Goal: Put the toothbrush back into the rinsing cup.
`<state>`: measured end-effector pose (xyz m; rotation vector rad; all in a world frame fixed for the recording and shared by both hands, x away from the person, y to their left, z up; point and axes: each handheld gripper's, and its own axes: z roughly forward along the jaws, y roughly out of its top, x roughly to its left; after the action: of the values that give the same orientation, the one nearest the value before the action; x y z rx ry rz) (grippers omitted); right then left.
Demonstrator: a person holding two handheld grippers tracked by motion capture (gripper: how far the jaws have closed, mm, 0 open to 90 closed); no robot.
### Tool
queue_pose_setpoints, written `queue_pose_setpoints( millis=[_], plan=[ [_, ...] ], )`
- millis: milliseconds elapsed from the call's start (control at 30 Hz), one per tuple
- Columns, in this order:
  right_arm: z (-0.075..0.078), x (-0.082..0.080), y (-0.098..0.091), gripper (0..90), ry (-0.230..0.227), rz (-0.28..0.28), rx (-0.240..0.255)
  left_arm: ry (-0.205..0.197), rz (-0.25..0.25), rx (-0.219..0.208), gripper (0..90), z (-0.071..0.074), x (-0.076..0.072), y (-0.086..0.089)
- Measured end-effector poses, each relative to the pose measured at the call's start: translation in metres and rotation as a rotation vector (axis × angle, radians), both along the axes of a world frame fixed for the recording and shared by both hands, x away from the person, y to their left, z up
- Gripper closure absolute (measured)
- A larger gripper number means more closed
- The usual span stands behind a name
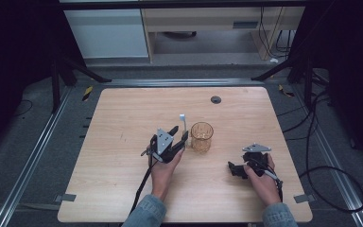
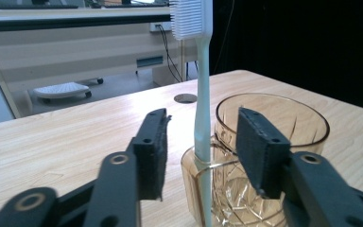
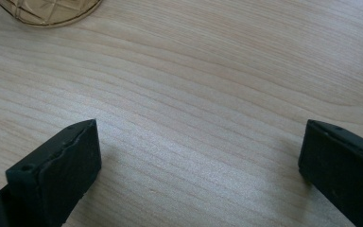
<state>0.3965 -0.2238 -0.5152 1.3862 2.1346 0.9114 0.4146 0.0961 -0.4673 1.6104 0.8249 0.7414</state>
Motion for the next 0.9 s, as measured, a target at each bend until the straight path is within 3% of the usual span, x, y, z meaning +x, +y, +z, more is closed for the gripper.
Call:
queue_pose_setpoints(
  millis=[333,400,467,700,900],
  plan=[
    [0.0,0.0,0.0,0.4,0.0,0.0,0.0,0.063,-0.036,0.056,34.7,0.0035,-0.0023,0.0053],
    [0.0,0.0,0.0001,0.4,0.0,0.0,0.002,0.077,-0.038,0.092,32.8,0.0039,-0.0019,0.0056],
    [0.0,0.0,0.0,0.3,0.0,0.0,0.0,0.111,-0.051,0.138,30.6,0.0034,-0.0006,0.0055],
    [0.0,0.0,0.0,0.3,0.0,0.0,0.001,0.23,-0.078,0.237,22.9,0.0027,-0.0005,0.0063],
    [0.0,0.0,0.0,0.3,0.0,0.0,0.0,0.306,-0.109,0.277,18.0,0.0042,-0.0022,0.0079]
  ],
)
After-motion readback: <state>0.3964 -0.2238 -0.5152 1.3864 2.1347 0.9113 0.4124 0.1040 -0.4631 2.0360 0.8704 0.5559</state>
